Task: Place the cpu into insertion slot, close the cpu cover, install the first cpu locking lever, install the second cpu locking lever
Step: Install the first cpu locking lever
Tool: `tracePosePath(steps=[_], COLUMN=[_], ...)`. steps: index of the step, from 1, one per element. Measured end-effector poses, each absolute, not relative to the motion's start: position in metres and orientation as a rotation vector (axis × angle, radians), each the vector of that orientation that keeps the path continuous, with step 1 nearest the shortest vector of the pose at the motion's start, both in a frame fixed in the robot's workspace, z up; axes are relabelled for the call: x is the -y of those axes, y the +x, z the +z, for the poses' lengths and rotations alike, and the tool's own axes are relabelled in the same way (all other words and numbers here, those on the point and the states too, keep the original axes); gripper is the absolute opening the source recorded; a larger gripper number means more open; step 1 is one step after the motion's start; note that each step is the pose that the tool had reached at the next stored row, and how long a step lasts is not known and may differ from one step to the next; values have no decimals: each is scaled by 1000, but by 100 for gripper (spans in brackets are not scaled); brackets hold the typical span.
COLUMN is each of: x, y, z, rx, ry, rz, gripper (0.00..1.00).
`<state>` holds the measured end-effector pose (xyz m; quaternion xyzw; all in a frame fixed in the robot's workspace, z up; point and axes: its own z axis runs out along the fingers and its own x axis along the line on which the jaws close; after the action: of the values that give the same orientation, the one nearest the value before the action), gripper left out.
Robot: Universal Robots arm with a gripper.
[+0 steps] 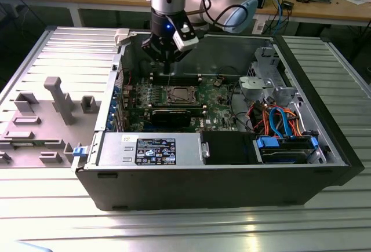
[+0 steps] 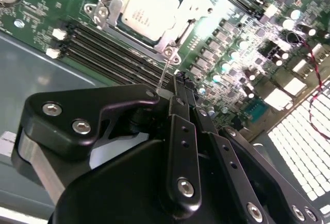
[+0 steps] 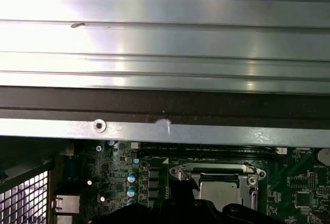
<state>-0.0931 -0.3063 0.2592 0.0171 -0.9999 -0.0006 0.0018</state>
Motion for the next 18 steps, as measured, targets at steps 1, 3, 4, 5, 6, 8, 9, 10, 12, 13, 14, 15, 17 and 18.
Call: tracePosePath(steps=[1, 3, 4, 5, 6, 8, 9, 10, 12, 13, 14, 15, 17, 18], x=[306, 306, 306, 306, 306, 306, 306, 307, 308, 308, 308, 308, 308, 308], y=[-91, -88, -88, -88, -88, -87, -87, -87, -87, -87, -87, -87, -87, -87], z=[258, 256, 255, 254, 253, 253, 252, 252, 251, 250, 250, 250, 250, 250], rx=[3140, 3141, 3142, 3143, 3144, 3144, 3144, 3144, 3144, 3146, 3148, 3150, 3151, 3151], ry=[54, 54, 54, 54, 54, 54, 54, 54, 54, 54, 54, 54, 54, 54], rz=[-2, -2, -2, -2, -3, -10, -17, -24, -45, -46, -46, -45, -46, -46], gripper=[11, 11, 11, 11, 11, 11, 11, 11, 11, 11, 11, 11, 11, 11])
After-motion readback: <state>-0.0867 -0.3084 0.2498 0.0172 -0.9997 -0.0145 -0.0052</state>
